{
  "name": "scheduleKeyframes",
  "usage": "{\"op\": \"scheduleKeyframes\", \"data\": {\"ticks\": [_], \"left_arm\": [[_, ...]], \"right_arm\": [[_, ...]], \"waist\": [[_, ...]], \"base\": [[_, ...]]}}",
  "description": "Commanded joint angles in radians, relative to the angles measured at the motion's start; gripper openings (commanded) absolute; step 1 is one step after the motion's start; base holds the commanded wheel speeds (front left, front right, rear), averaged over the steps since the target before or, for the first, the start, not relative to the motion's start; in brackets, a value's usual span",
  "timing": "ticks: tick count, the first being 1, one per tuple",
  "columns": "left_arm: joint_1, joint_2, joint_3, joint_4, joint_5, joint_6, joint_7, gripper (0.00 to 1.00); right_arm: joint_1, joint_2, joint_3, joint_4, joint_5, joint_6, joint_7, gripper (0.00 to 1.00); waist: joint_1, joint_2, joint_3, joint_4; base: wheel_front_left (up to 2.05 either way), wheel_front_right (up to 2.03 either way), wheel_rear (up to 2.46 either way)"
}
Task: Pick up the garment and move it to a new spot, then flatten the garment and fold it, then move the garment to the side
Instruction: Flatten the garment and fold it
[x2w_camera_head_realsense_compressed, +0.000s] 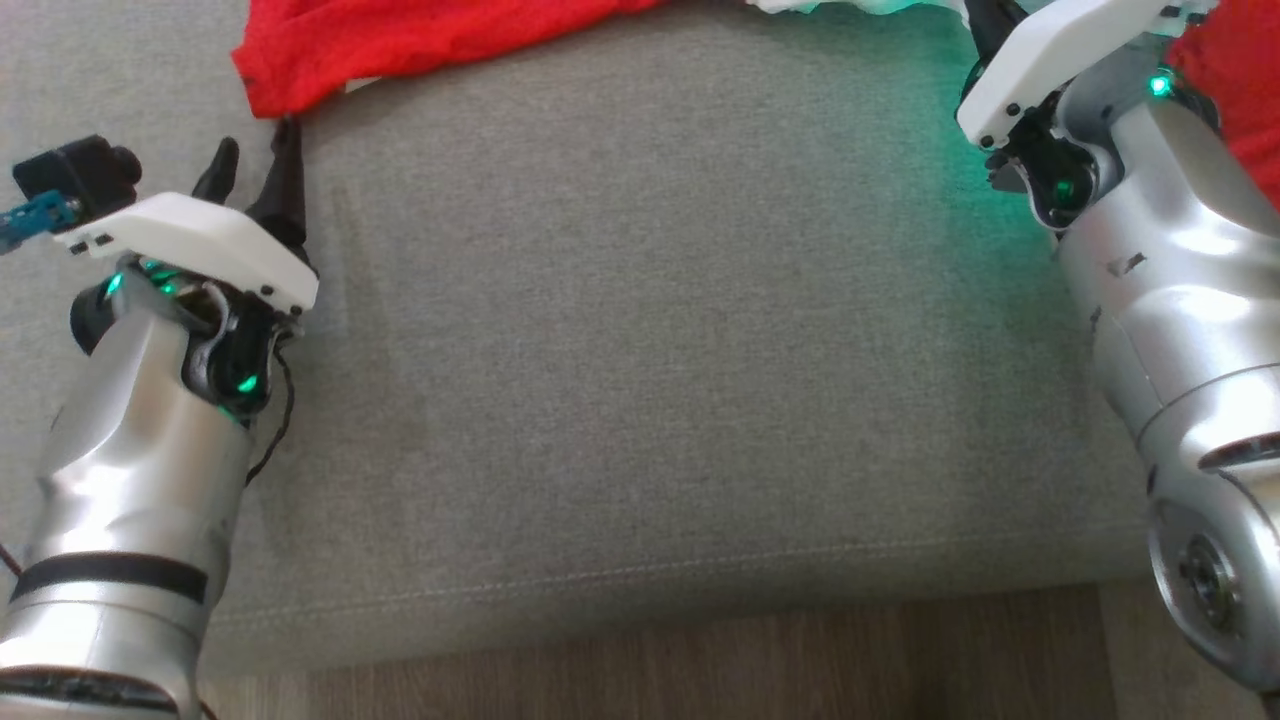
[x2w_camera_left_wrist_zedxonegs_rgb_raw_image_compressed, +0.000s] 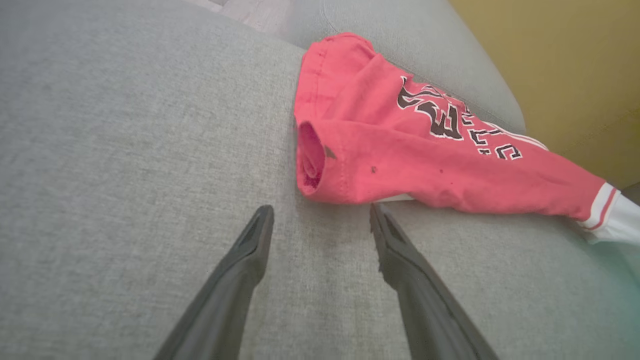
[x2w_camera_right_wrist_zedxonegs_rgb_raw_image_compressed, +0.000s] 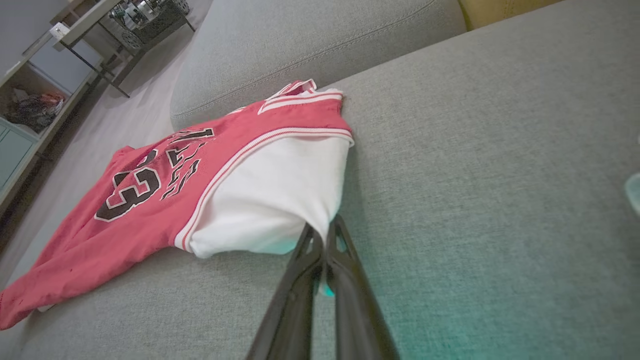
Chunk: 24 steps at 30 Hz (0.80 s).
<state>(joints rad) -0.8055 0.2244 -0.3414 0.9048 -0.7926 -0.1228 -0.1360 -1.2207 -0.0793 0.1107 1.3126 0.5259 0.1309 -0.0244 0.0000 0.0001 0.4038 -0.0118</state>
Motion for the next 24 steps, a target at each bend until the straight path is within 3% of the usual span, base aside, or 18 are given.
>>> {"op": "scheduleKeyframes", "data": {"ticks": [1,11,22,23,24], "left_arm": [[-0.013,0.06,0.018,-0.031,0.017,0.008,-0.001,1.0],[-0.039,0.08,-0.004,-0.034,0.046,0.046,0.011,1.0],[-0.06,0.078,0.0,-0.035,0.032,0.038,-0.009,0.98],[-0.062,0.077,-0.001,-0.038,0.031,0.035,-0.013,0.8],[-0.062,0.076,-0.003,-0.041,0.029,0.031,-0.015,0.45]], "right_arm": [[-0.044,0.01,-0.001,-0.024,-0.013,0.0,0.002,0.0],[-0.068,0.021,-0.044,-0.022,-0.062,0.0,-0.011,0.0],[-0.071,0.028,-0.06,-0.022,-0.084,0.0,-0.019,0.0],[-0.071,0.028,-0.06,-0.022,-0.084,0.0,-0.018,0.0],[-0.07,0.029,-0.058,-0.022,-0.082,0.0,-0.018,0.0]], "waist": [[0.0,-0.0001,0.006,-0.007],[0.0,-0.0001,0.046,-0.025],[0.0,-0.0001,0.052,-0.025],[0.0,-0.0001,0.052,-0.024],[0.0,-0.0001,0.052,-0.022]], "base": [[0.0,0.0,0.0],[0.0,0.0,0.0],[0.0,0.0,0.0],[0.0,0.0,0.0],[0.0,0.0,0.0]]}}
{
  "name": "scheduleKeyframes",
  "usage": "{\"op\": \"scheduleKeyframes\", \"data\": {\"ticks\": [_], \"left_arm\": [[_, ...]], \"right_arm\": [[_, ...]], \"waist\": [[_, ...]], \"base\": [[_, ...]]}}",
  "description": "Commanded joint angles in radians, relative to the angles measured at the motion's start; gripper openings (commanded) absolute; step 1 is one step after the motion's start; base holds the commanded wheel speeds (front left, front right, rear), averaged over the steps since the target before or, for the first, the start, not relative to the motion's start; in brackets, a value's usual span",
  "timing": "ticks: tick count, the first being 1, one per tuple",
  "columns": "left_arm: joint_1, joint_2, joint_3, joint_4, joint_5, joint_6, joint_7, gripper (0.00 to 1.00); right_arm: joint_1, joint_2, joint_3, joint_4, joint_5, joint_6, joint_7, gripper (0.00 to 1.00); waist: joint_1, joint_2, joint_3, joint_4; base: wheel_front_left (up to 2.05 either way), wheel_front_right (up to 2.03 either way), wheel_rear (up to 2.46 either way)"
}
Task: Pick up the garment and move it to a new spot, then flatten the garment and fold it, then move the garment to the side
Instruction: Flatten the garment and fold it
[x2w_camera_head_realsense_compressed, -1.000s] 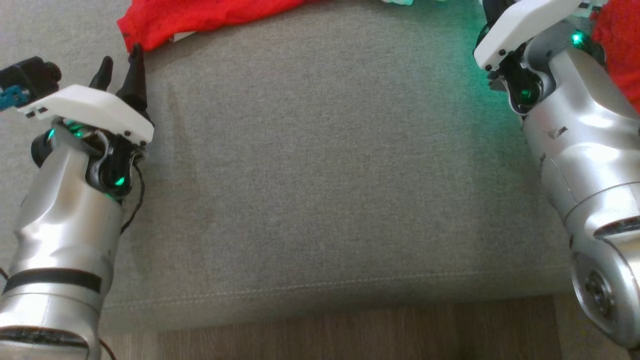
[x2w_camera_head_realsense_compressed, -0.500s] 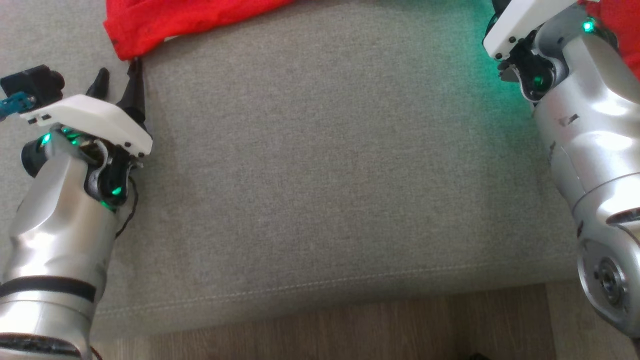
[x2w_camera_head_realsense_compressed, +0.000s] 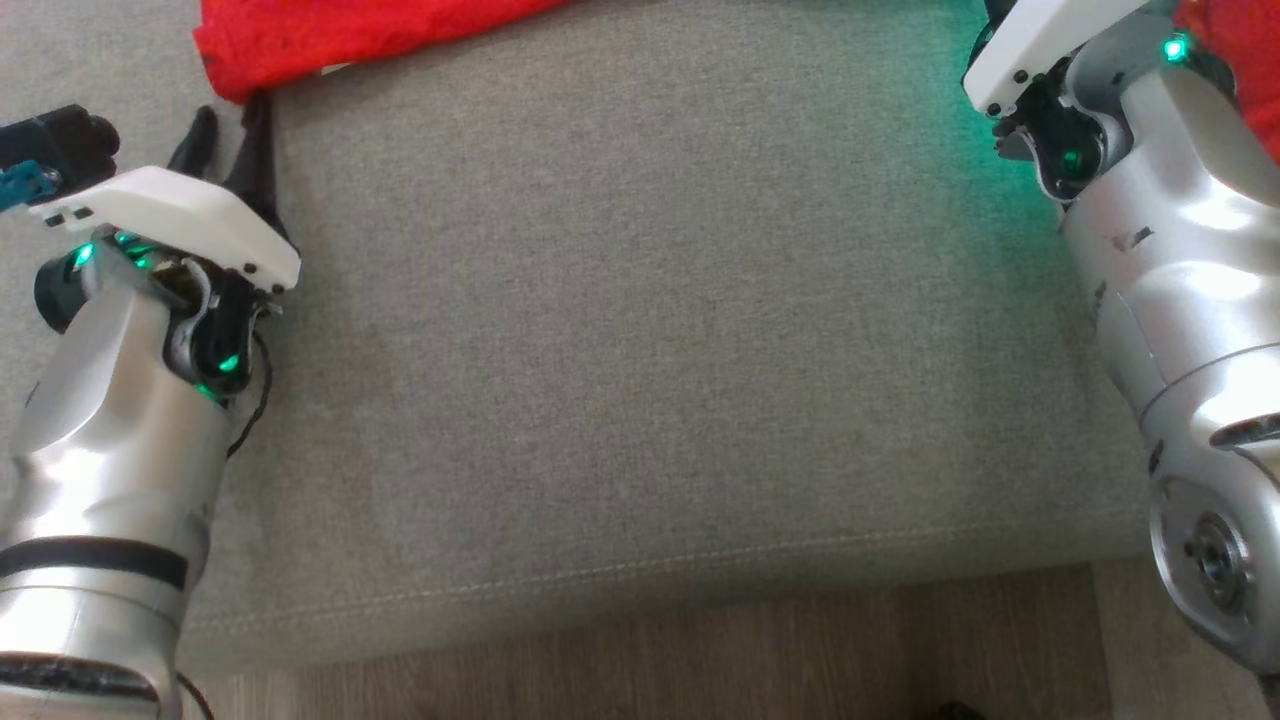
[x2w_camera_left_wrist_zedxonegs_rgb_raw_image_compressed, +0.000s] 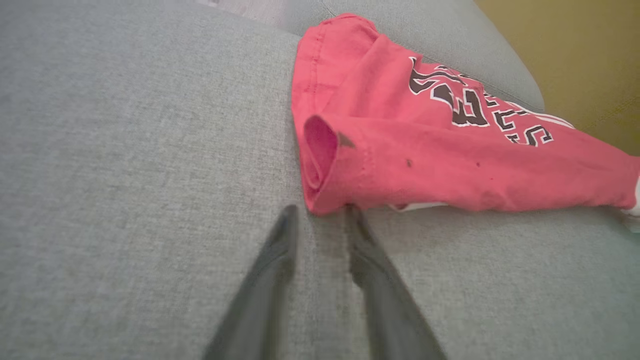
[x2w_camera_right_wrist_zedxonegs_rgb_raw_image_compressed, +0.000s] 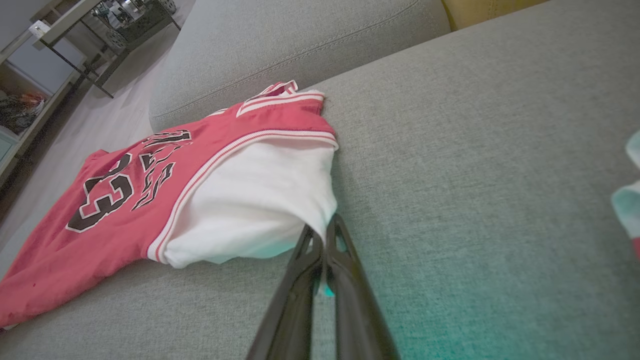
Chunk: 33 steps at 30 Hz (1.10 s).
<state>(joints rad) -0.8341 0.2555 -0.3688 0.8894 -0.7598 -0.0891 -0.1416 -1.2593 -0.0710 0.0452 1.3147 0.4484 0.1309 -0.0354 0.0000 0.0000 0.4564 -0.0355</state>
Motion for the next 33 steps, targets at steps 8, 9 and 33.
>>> {"op": "scheduleKeyframes", "data": {"ticks": [8,9,33], "left_arm": [[-0.029,0.064,-0.004,-0.052,0.004,-0.025,-0.033,0.0],[-0.027,0.068,-0.007,-0.056,0.007,-0.027,-0.038,0.0],[0.146,0.055,0.052,-0.225,0.008,-0.001,-0.118,0.0]], "right_arm": [[-0.02,0.021,0.021,-0.024,-0.002,0.0,-0.023,0.0],[-0.019,0.021,0.023,-0.024,-0.005,0.0,-0.031,0.0],[0.082,-0.026,0.047,-0.026,0.008,0.0,0.034,0.0]], "waist": [[0.0,0.0,-0.02,0.01],[0.0,0.0,-0.026,0.012],[0.0,0.0,-0.183,0.03]], "base": [[0.0,0.0,0.0],[0.0,0.0,0.0],[0.0,0.0,0.0]]}}
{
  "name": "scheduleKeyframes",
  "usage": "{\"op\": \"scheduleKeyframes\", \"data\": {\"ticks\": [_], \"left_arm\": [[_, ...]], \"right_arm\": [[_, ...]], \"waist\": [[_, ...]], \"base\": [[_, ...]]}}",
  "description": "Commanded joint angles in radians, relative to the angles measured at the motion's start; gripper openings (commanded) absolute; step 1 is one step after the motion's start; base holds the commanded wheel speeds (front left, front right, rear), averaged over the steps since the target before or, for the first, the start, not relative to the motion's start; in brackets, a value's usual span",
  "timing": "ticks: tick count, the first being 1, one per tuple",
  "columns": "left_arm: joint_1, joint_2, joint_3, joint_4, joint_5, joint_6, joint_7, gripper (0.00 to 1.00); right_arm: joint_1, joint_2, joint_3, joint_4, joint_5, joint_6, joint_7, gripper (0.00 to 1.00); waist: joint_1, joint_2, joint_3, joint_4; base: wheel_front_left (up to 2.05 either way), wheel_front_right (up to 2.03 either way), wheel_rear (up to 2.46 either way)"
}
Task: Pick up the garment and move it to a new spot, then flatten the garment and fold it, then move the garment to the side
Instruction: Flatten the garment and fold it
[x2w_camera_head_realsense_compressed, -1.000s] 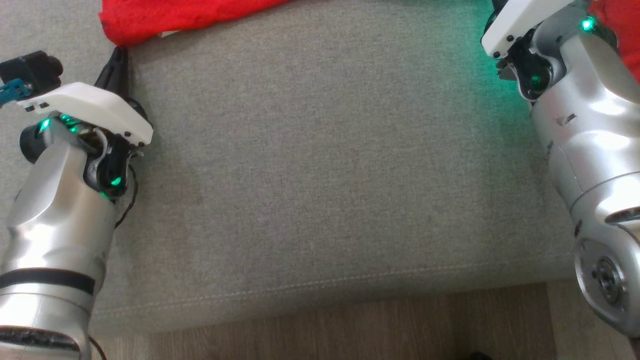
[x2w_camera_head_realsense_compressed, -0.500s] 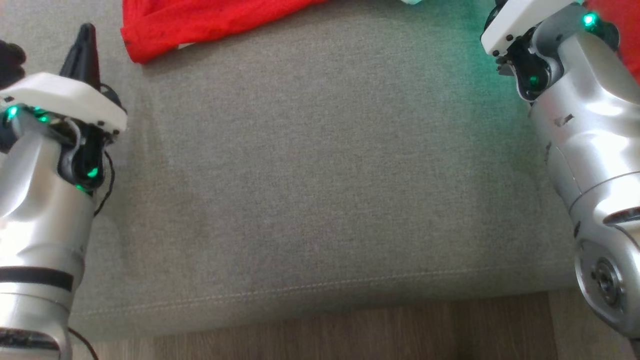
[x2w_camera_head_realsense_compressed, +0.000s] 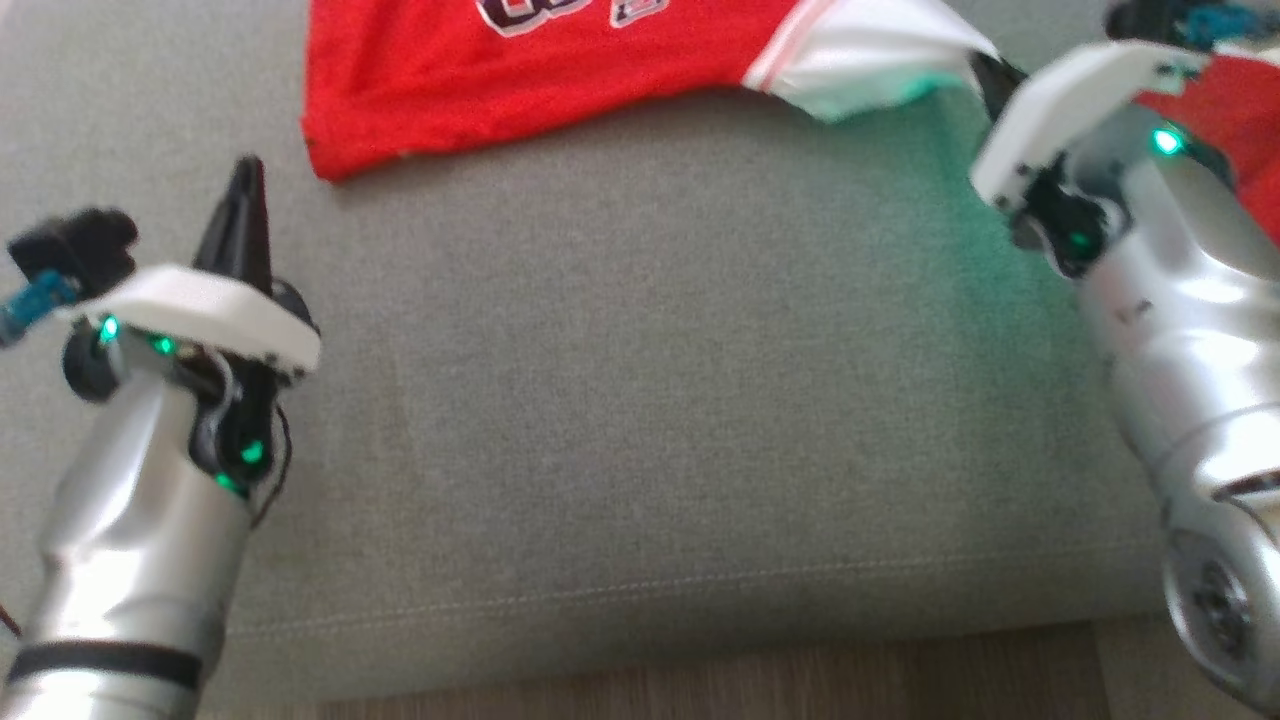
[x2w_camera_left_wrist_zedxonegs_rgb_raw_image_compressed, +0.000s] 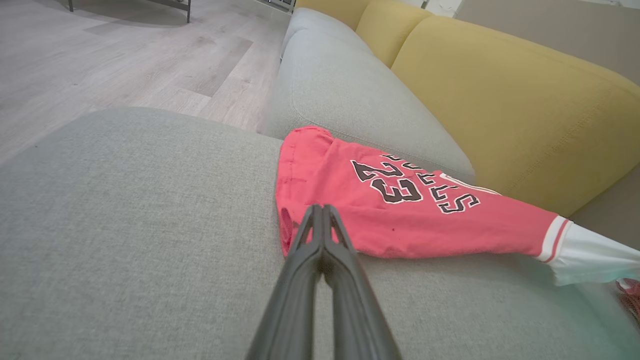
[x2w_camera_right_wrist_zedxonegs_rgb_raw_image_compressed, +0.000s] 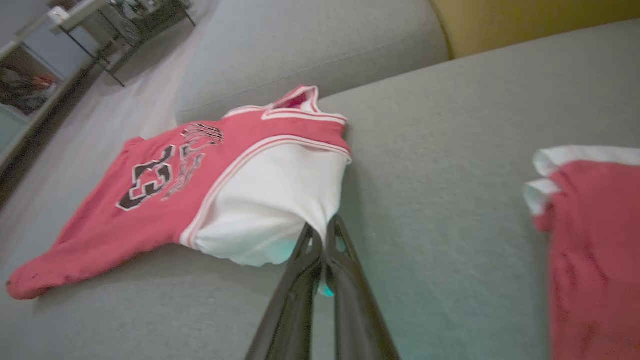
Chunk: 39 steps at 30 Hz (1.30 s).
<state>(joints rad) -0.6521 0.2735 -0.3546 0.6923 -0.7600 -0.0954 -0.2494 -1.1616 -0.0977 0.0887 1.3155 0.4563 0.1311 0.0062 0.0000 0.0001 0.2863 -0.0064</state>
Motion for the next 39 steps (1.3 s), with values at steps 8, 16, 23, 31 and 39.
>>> {"op": "scheduleKeyframes", "data": {"ticks": [8,16,23,31,39], "left_arm": [[0.097,0.011,0.034,-0.093,0.024,0.019,-0.012,0.0],[0.227,-0.031,0.037,-0.149,0.035,0.043,-0.012,0.0],[0.291,-0.061,0.063,-0.186,0.044,0.061,-0.012,0.0],[0.321,-0.08,0.092,-0.21,0.062,0.064,-0.012,0.0],[0.331,-0.108,0.105,-0.224,0.089,0.07,-0.012,1.0]], "right_arm": [[0.12,-0.057,-0.086,-0.025,-0.097,0.0,0.068,0.0],[0.26,0.024,-0.106,-0.026,-0.12,0.0,0.143,0.0],[0.313,0.026,-0.106,-0.05,-0.131,0.0,0.117,0.0],[0.357,-0.012,-0.119,-0.11,-0.189,0.0,0.072,1.0],[0.442,0.034,-0.101,-0.396,-0.208,0.0,-0.128,1.0]], "waist": [[0.0,-0.0001,-0.076,0.006],[0.0,-0.0001,-0.156,-0.011],[0.0,-0.0001,-0.193,-0.025],[0.0,-0.0001,-0.2,-0.032],[0.0,-0.0001,-0.193,-0.043]], "base": [[0.0,0.0,0.0],[0.0,0.0,0.0],[0.0,0.0,0.0],[0.0,0.0,0.0],[0.0,0.0,0.0]]}}
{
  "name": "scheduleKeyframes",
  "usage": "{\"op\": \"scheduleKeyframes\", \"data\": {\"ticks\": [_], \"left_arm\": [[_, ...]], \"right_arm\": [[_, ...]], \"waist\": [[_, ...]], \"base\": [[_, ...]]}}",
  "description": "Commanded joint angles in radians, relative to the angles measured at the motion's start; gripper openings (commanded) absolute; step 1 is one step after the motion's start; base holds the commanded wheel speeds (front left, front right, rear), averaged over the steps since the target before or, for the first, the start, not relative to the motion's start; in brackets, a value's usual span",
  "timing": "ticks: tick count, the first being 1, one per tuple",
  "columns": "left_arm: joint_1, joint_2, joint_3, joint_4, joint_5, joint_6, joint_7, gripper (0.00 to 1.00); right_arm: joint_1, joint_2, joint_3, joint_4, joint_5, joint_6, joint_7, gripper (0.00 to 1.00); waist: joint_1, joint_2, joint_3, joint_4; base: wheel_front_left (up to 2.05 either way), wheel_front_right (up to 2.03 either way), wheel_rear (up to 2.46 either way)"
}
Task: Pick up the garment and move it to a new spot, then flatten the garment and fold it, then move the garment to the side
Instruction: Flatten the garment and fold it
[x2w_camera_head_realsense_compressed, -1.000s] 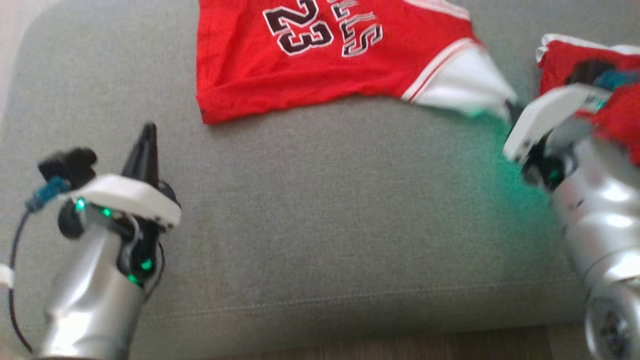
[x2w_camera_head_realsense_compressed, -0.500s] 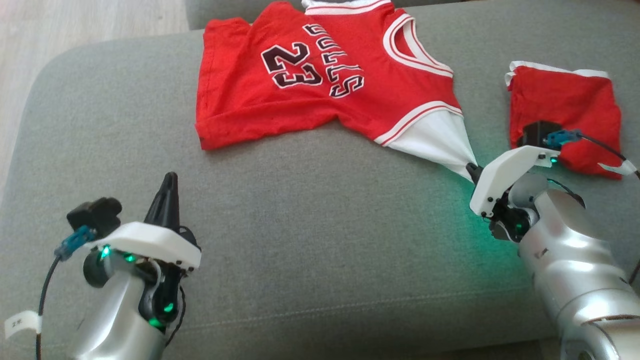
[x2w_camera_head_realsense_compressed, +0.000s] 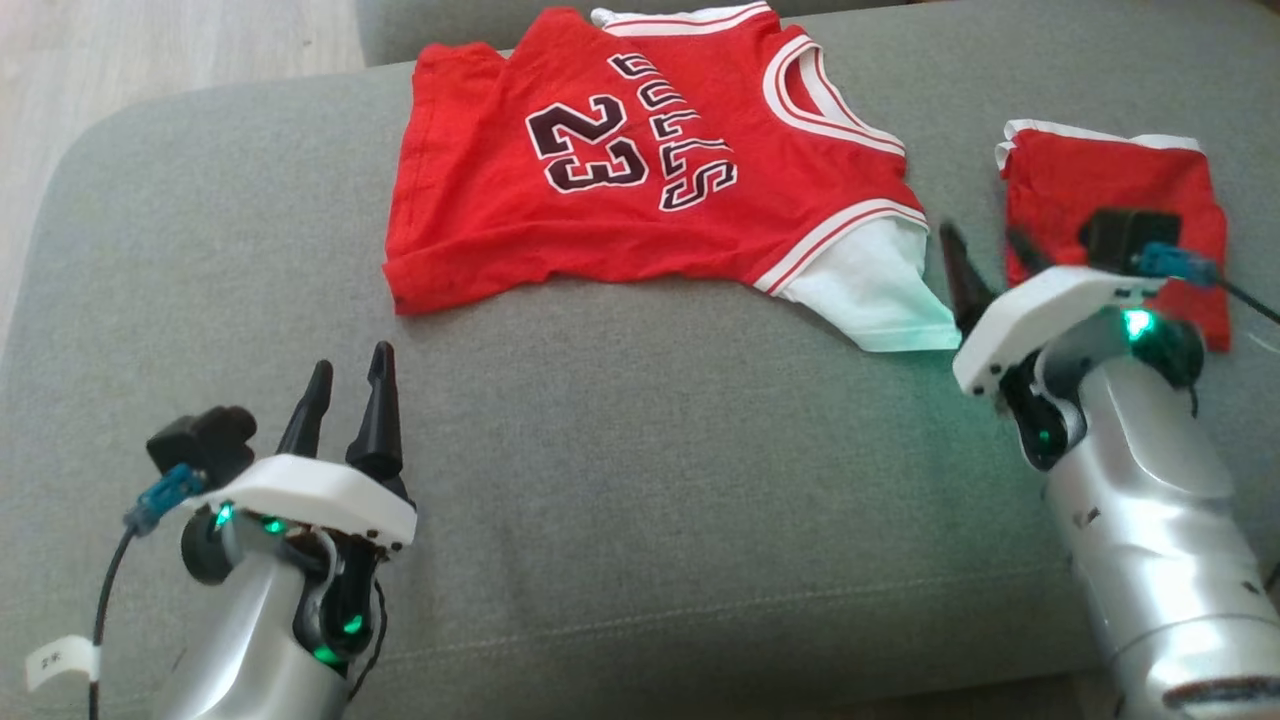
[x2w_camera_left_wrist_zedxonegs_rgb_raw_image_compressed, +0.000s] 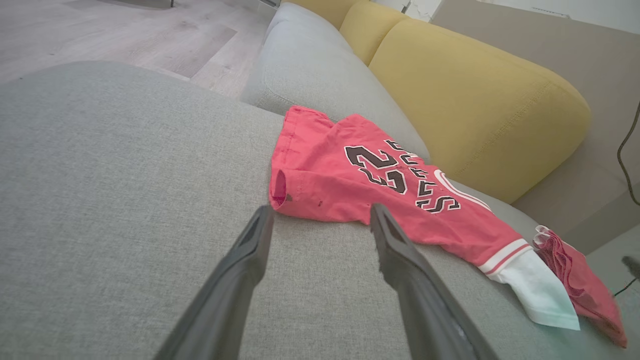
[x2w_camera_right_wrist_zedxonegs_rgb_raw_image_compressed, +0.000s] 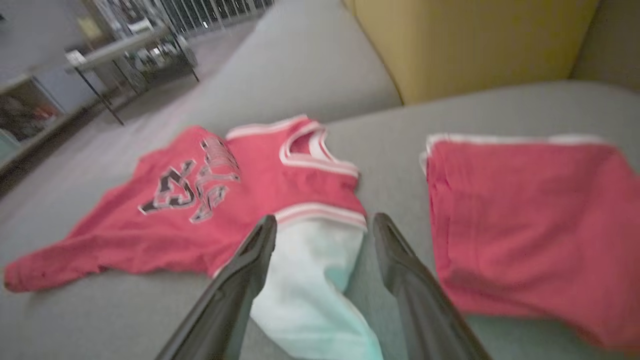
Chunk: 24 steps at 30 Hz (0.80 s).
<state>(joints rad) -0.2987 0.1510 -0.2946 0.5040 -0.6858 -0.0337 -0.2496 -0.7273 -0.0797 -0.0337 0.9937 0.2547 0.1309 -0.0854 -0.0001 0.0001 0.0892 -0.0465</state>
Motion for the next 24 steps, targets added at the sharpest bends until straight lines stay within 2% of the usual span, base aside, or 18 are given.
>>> {"op": "scheduleKeyframes", "data": {"ticks": [1,7,13,18,24], "left_arm": [[-0.021,0.011,0.048,-0.039,0.017,0.008,-0.012,1.0],[-0.046,0.014,0.043,-0.022,0.029,0.008,-0.007,1.0],[-0.147,0.07,0.038,0.053,0.073,0.038,0.028,1.0],[-0.24,0.118,0.028,0.147,0.118,0.046,0.025,1.0],[-0.308,0.147,0.002,0.256,0.149,0.043,0.046,1.0]], "right_arm": [[0.033,0.02,0.02,-0.126,-0.001,0.0,-0.061,1.0],[0.194,0.029,0.055,-0.411,0.07,0.0,-0.11,1.0],[0.349,0.029,0.131,-0.698,0.146,0.0,-0.113,1.0],[0.403,0.029,0.122,-0.798,0.153,0.0,-0.095,1.0],[0.428,0.029,0.116,-0.828,0.17,0.0,-0.097,1.0]], "waist": [[0.0001,-0.0001,0.008,-0.005],[0.0001,-0.0001,0.053,-0.032],[0.0001,-0.0001,0.133,-0.091],[0.0001,-0.0001,0.176,-0.132],[0.0001,-0.0001,0.19,-0.152]], "base": [[0.0,0.0,0.0],[0.0,0.0,0.0],[0.0,0.0,0.0],[0.0,0.0,0.0],[0.0,0.0,0.0]]}}
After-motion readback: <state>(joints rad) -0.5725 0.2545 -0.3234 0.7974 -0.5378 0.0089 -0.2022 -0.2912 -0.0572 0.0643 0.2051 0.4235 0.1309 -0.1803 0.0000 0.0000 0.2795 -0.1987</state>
